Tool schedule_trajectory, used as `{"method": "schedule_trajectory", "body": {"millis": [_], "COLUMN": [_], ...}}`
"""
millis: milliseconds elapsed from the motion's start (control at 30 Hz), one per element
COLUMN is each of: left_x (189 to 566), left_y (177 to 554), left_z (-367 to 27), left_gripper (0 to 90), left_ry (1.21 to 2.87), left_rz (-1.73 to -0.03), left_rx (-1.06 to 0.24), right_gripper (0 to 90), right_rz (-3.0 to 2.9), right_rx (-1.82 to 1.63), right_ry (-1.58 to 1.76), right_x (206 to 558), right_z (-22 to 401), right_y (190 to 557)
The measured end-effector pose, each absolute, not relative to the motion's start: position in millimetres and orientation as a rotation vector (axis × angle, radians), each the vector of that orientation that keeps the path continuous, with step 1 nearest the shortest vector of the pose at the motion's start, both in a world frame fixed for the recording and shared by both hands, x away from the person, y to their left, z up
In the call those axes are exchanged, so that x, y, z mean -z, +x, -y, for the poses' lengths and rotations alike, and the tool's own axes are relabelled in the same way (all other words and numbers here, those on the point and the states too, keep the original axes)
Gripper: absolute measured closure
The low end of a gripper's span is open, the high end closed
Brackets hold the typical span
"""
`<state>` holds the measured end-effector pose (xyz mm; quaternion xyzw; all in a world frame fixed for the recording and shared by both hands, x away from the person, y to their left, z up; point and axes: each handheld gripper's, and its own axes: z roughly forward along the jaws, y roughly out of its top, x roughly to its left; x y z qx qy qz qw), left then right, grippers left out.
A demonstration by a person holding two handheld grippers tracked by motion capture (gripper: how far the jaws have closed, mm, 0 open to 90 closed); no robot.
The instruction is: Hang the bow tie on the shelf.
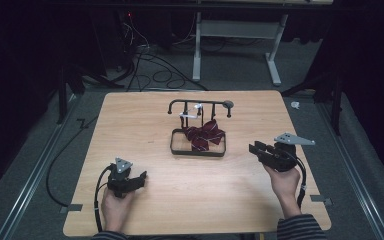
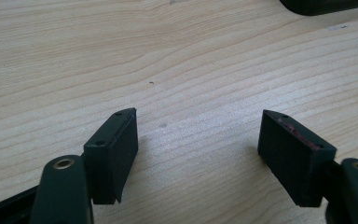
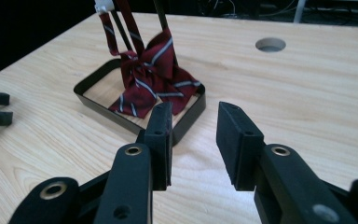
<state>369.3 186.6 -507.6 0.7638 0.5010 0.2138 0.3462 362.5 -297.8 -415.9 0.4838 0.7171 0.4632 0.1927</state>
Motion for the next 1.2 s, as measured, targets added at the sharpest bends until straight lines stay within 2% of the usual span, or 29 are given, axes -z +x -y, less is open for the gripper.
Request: {"method": "schedule_trajectory", "body": {"millis": [600, 767, 1200], "left_x": [508, 508, 508], "left_y": [369, 369, 369], "left_z": [-186, -186, -187], "left_gripper": [29.2, 29.2, 29.7], "left_ry": [1.982, 1.982, 1.982], "left_rz": [-1.299, -1.299, -1.301], "left_rx": [-0.558, -0.558, -0.556], "right_gripper": [66.8, 63.3, 56.8], "right_rz": [-2.079, -2.095, -2.117], "right_rx": [-1.17, -1.068, -0.925], "right_ry": [1.455, 1.475, 1.378], "right_x": [478, 494, 502], "right_z": [293, 291, 278], "right_y": [358, 360, 357]}}
